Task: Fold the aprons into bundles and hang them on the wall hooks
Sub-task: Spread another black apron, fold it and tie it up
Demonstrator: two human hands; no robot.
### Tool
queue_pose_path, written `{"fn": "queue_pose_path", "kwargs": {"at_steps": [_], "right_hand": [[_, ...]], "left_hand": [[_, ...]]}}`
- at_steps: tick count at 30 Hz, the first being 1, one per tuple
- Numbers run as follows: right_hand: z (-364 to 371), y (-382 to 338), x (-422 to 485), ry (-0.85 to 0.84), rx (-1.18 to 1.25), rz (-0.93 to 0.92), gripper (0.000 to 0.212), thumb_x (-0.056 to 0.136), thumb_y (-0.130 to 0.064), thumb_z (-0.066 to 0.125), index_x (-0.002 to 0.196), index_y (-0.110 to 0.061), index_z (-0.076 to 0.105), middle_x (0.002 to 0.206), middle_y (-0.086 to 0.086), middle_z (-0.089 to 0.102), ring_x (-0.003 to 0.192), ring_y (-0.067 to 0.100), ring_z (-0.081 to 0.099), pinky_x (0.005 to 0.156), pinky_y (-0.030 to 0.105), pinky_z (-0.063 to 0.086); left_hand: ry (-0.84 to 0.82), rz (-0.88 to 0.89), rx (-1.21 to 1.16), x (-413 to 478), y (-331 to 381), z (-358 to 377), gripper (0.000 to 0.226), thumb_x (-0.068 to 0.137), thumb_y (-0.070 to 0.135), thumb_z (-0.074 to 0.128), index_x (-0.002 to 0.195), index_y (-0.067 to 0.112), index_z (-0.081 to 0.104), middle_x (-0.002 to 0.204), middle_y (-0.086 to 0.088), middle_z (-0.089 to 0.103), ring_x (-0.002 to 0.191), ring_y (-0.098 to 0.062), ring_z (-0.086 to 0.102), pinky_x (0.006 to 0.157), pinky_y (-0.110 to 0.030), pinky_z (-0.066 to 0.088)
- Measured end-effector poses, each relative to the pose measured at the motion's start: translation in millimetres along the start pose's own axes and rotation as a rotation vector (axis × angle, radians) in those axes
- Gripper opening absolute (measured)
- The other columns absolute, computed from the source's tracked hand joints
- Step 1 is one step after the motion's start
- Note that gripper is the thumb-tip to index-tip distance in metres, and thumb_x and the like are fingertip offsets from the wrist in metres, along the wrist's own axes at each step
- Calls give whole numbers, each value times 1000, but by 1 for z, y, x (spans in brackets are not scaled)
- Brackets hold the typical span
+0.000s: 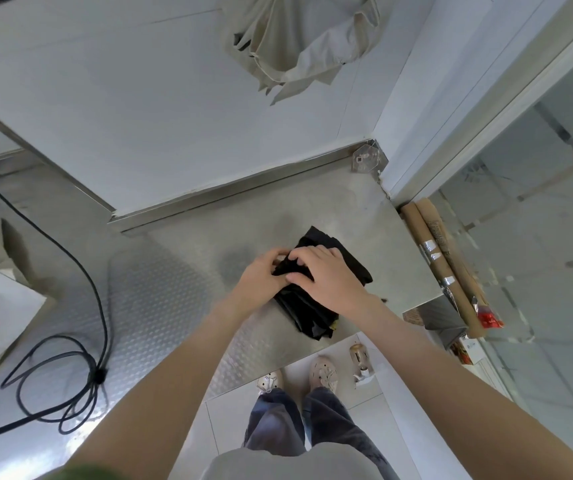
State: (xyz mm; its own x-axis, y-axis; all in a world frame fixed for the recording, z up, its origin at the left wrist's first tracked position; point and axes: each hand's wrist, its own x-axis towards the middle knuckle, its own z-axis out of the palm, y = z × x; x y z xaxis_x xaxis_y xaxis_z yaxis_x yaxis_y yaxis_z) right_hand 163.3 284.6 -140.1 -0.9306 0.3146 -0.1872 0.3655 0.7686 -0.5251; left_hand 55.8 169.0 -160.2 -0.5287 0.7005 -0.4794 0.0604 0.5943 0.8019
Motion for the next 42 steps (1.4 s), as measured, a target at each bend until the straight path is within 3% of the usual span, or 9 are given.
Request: {"fn": "queue_pose_path", "kwargs": {"at_steps": [4, 7, 13, 18, 22, 30, 35, 38, 42], "right_hand": [[0, -5, 10, 5, 84, 79, 24, 97, -26, 51, 117, -13, 54, 96, 0, 61, 99, 20, 53, 90, 30, 29], [1, -3, 18, -17, 159, 137, 22, 95, -25, 56, 113, -13, 56, 84, -6, 55, 90, 18, 53, 85, 28, 28], [3, -3, 27, 7, 145, 165, 17, 96, -27, 52, 81, -20, 53, 70, -11, 49, 82, 15, 43, 89, 33, 28], [0, -7, 31, 67, 85, 226, 20, 97, -26, 46, 85, -17, 60, 83, -10, 55, 93, 16, 43, 79, 33, 19], [2, -11, 36, 78, 40, 268, 21, 97, -26, 45, 84, -19, 61, 82, -12, 53, 92, 13, 40, 70, 32, 11], [5, -9, 36, 98, 41, 333, 25, 97, -23, 41, 83, -17, 61, 80, -7, 55, 91, 17, 46, 74, 33, 17], [8, -8, 30, 111, 24, 293, 20, 98, -26, 44, 83, -20, 56, 80, -11, 50, 92, 17, 46, 76, 34, 19], [6, -2, 19, 85, 82, 176, 7, 94, -28, 53, 99, -24, 53, 90, -12, 48, 95, 12, 43, 80, 31, 21], [9, 7, -4, -90, 22, 104, 35, 85, -47, 62, 108, -24, 51, 100, -11, 45, 100, 10, 38, 86, 29, 23]], "left_hand": [[199, -128, 15, 1, 7, 3, 45, 77, 21, 75, 105, 11, 41, 87, 7, 48, 77, -7, 49, 64, -17, 40], [252, -200, 62, 3, 8, -1, 32, 79, 28, 73, 94, 10, 51, 77, 6, 50, 76, -14, 50, 56, -19, 36], [153, -72, 196, 3, 16, -4, 13, 86, 25, 66, 83, 13, 61, 74, 2, 58, 74, -14, 52, 56, -18, 36], [122, -47, 290, 2, 17, -6, 32, 88, 25, 65, 67, 13, 45, 62, 2, 45, 62, -14, 42, 50, -20, 31], [120, -31, 287, 2, 17, -13, 25, 90, 24, 62, 76, 6, 53, 64, 1, 48, 67, -16, 45, 51, -18, 31], [179, -61, 279, -1, 13, -12, 36, 93, 29, 59, 65, 20, 39, 63, 4, 46, 57, -6, 41, 47, -18, 30], [188, -68, 242, 0, 9, -16, 22, 94, 29, 57, 81, 13, 52, 69, 5, 51, 72, -15, 50, 53, -18, 32], [266, -119, 174, 2, 0, -23, 17, 95, 28, 56, 98, 11, 56, 87, 0, 59, 89, -20, 57, 66, -25, 37], [415, -140, 229, 2, -10, -32, 34, 96, 25, 51, 127, 12, 47, 126, -7, 51, 119, -27, 46, 99, -40, 38]]}}
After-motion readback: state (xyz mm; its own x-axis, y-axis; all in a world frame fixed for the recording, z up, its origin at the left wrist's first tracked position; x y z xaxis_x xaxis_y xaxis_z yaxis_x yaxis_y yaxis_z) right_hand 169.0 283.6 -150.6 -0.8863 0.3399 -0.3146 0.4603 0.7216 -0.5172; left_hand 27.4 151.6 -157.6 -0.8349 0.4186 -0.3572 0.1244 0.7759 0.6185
